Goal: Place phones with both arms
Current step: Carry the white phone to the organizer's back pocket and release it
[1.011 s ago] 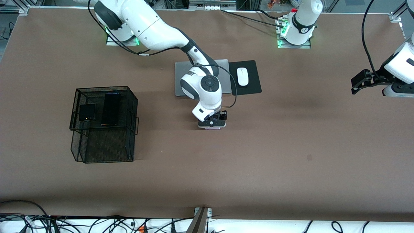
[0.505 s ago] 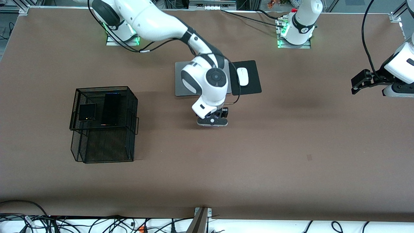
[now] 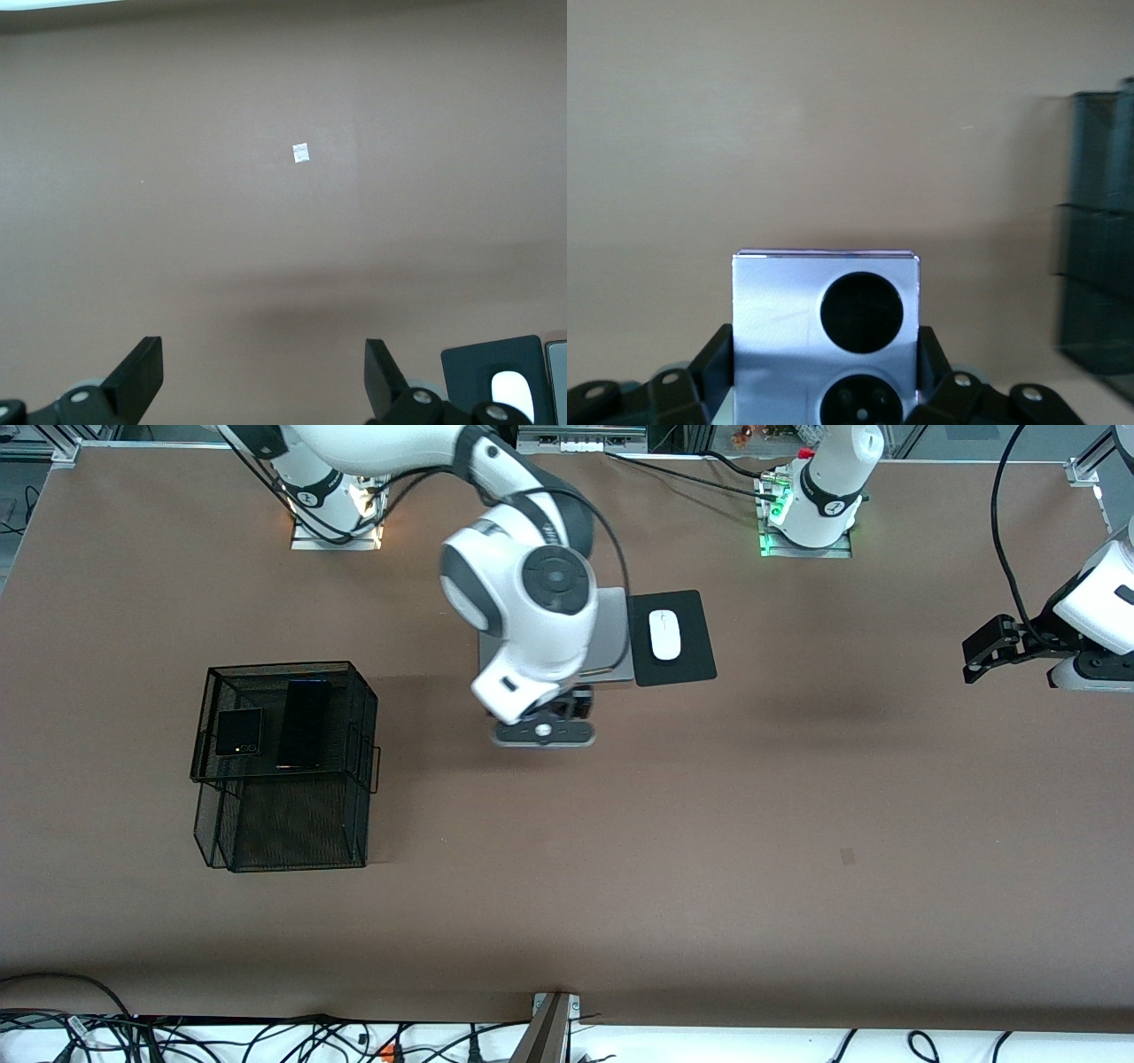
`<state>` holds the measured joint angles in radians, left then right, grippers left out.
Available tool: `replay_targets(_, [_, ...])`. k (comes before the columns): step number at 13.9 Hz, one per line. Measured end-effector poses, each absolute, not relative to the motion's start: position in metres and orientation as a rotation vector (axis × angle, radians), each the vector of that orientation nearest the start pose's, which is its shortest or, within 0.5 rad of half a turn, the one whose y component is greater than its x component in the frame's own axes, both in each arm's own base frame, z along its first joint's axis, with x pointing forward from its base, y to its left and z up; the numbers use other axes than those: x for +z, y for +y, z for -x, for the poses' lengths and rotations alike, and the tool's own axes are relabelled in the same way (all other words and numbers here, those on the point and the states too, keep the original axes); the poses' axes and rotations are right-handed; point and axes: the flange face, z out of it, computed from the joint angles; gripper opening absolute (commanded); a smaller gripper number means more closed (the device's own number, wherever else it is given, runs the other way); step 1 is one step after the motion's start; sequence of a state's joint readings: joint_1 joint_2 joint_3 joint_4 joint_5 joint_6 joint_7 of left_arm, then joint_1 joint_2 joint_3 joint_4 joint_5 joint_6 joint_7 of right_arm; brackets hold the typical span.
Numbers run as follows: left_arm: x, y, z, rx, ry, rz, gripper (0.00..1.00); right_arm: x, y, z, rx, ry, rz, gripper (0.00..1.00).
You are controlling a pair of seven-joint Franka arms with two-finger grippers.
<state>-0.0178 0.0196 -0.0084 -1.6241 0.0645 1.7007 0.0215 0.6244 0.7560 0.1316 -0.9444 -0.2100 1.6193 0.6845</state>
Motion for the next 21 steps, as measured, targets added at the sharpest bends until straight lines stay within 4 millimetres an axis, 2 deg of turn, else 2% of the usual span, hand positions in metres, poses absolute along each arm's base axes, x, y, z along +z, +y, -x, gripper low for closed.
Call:
replay_targets(2, [0.600,-0.009,-0.572,-0.088,0.083,3.075,1.00,0.452,0.412,-0.607,0.041,-0.159,3.276,0.00])
replay_targets(4, [0.600,-0.009,-0.572,-0.088,0.083,3.075,1.00,0.465,0.341,-0.633,0.112,-0.226,3.240,0.00])
replay_targets(7, [0.600,-0.009,-0.572,-0.087,0.083,3.075,1.00,0.473,0.206,-0.669,0.176,-0.407,3.177,0.00])
replay_targets(8, [0.600,-0.009,-0.572,-0.087,0.083,3.075,1.00,0.473,0.166,-0.677,0.182,-0.449,3.154,0.00])
replay_targets(10, [0.600,-0.009,-0.572,-0.087,0.083,3.075,1.00,0.467,0.104,-0.690,0.164,-0.504,3.122,0.00])
replay_targets(11, [0.600,-0.009,-0.572,-0.087,0.083,3.075,1.00,0.461,0.084,-0.695,0.136,-0.511,3.117,0.00])
replay_targets(13, [0.600,-0.009,-0.572,-0.087,0.082,3.075,1.00,0.442,0.065,-0.708,0.077,-0.484,3.116,0.00])
replay_targets(18, [0.600,-0.009,-0.572,-0.087,0.083,3.075,1.00,0.367,0.066,-0.729,0.071,-0.407,3.130,0.00])
replay_targets(21, [0.600,-0.009,-0.572,-0.087,0.083,3.075,1.00,0.319,0.056,-0.734,0.105,-0.336,3.128,0.00])
